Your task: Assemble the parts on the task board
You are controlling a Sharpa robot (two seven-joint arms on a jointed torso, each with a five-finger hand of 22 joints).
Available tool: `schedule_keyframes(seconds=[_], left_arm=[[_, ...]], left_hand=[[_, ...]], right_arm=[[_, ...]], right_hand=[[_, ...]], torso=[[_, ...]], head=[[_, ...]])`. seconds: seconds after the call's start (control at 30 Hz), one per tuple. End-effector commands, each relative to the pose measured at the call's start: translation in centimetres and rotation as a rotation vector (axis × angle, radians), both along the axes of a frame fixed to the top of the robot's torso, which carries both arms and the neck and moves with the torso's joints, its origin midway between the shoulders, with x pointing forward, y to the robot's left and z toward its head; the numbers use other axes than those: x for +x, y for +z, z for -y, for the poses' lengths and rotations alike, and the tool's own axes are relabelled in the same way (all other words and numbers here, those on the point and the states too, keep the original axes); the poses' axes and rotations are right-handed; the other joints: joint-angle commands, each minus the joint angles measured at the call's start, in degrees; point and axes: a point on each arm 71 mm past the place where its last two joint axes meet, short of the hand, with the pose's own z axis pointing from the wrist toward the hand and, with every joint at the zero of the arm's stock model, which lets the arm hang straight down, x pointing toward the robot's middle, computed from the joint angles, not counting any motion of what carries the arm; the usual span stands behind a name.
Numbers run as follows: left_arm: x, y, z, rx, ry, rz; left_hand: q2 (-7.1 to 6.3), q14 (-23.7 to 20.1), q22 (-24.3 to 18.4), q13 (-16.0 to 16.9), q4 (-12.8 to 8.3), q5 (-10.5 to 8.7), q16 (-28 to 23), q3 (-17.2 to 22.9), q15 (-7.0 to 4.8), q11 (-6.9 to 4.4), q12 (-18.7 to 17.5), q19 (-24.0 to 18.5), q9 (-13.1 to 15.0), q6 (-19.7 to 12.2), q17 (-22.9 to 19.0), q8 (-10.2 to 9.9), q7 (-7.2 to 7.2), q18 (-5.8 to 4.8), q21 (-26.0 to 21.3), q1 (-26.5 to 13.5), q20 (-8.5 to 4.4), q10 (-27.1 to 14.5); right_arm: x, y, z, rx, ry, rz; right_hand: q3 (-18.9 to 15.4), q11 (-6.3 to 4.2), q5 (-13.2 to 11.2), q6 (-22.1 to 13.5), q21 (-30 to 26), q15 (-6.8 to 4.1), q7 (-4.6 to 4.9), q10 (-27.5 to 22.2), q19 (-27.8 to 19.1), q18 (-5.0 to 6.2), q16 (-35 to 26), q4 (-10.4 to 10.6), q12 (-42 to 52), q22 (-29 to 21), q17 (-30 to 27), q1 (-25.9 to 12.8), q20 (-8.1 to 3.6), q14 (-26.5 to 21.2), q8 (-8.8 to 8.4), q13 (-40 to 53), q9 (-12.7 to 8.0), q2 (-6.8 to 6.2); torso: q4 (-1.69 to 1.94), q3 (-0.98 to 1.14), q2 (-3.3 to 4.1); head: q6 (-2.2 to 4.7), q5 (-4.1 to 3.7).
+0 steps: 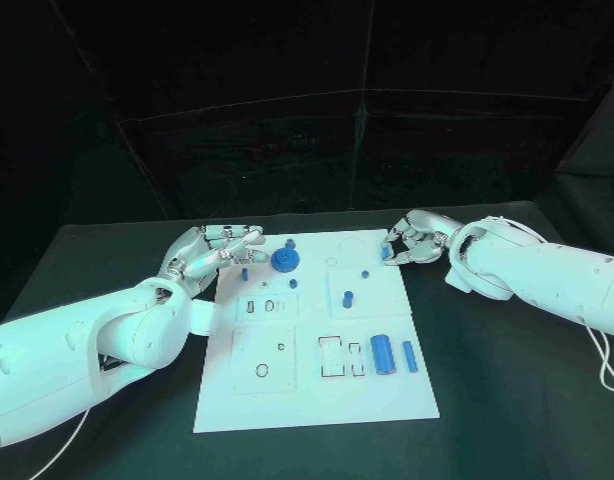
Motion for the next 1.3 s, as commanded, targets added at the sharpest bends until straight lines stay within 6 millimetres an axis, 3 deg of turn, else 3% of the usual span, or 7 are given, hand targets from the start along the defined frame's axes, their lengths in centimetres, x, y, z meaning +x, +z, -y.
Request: schedule_keyframes(seconds=[0.03, 0.67, 0.87, 1.03, 1.3], left_arm=[[0.0, 0.1, 0.2, -0.006, -0.015, 0.004], [0.0, 0.1, 0.1, -0.003, -0.014, 0.0], [0.1, 0.0, 0.0, -0.002, -0.012, 0.0], [0.0, 0.1, -0.2, -0.001, -0.009, 0.0], [0.1, 0.1, -0.5, 0.003, -0.001, 0.002]], left_hand=[[0.35, 0.08, -0.06, -0.02, -0.31, 0.14, -0.32, 0.08, 0.06, 0.09, -0.35, 0.24, 0.0, 0.23, 0.06, -0.31, 0.16, 0.75, -0.24, -0.37, 0.1, 0.16], [0.35, 0.08, -0.06, -0.02, -0.31, 0.14, -0.32, 0.08, 0.06, 0.09, -0.35, 0.24, 0.0, 0.23, 0.06, -0.31, 0.16, 0.75, -0.24, -0.37, 0.1, 0.16], [0.35, 0.08, -0.06, -0.02, -0.31, 0.14, -0.32, 0.08, 0.06, 0.09, -0.35, 0.24, 0.0, 0.23, 0.06, -0.31, 0.16, 0.75, -0.24, -0.37, 0.1, 0.16], [0.35, 0.08, -0.06, -0.02, -0.31, 0.14, -0.32, 0.08, 0.06, 0.09, -0.35, 0.24, 0.0, 0.23, 0.06, -0.31, 0.16, 0.75, -0.24, -0.37, 0.1, 0.16], [0.35, 0.1, -0.12, -0.03, -0.4, 0.13, -0.46, 0.15, 0.07, 0.1, -0.46, 0.21, -0.01, 0.25, 0.11, -0.4, 0.17, 0.75, -0.28, -0.44, 0.12, 0.18]], right_arm=[[0.1, 0.1, -0.1, -0.005, 0.003, 0.0], [0.2, 0.3, -0.6, 0.004, 0.007, 0.047], [0.0, 1.1, -0.7, 0.05, -0.009, 0.124], [-0.9, 1.7, -1.2, 0.088, -0.015, 0.143], [-3.0, 2.6, -4.3, 0.131, -0.008, 0.123]], right_hand=[[0.18, -0.06, -0.27, 0.62, 0.28, -0.5, 0.02, 0.28, 0.24, -0.41, 0.29, -0.14, 0.41, 7.74, 9.12, -0.35, -0.56, 4.61, 0.13, 3.29, -0.07, 0.65], [4.12, -1.72, -1.49, 5.86, 0.74, -1.88, -1.93, 1.16, 1.06, -0.65, 0.54, -1.41, 1.26, 8.8, 9.69, 0.45, -1.76, 4.75, 1.95, 4.2, 0.3, 4.42], [4.76, -1.78, -0.45, 5.82, 0.94, -2.0, -1.94, 1.22, 1.42, -0.76, 0.56, -1.64, 1.22, 9.27, 9.72, 0.07, -1.96, 4.76, 1.73, 4.2, 0.2, 4.42], [5.17, -1.77, 0.24, 5.77, 0.98, -2.02, -1.9, 1.07, 1.47, -0.78, 0.52, -1.73, 0.92, 9.34, 9.66, -0.34, -2.02, 4.75, 1.57, 3.96, 0.13, 4.35], [5.53, -1.71, -0.25, 5.66, 1.05, -1.98, -1.85, 0.77, 1.61, -0.82, 0.43, -1.3, 0.28, 9.52, 9.51, -1.57, -2.01, 4.71, 1.28, 3.42, 0.04, 4.32]], torso=[[-0.06, 0.01, -0.01], [-0.05, 0.03, -0.03], [-0.06, 0.05, -0.07], [-0.11, -0.11, -0.14], [-0.4, -0.29, -0.58]], head=[[-0.03, 0.0], [-0.21, -0.04], [-0.1, 0.17], [0.05, 0.07], [-0.15, 0.55]])
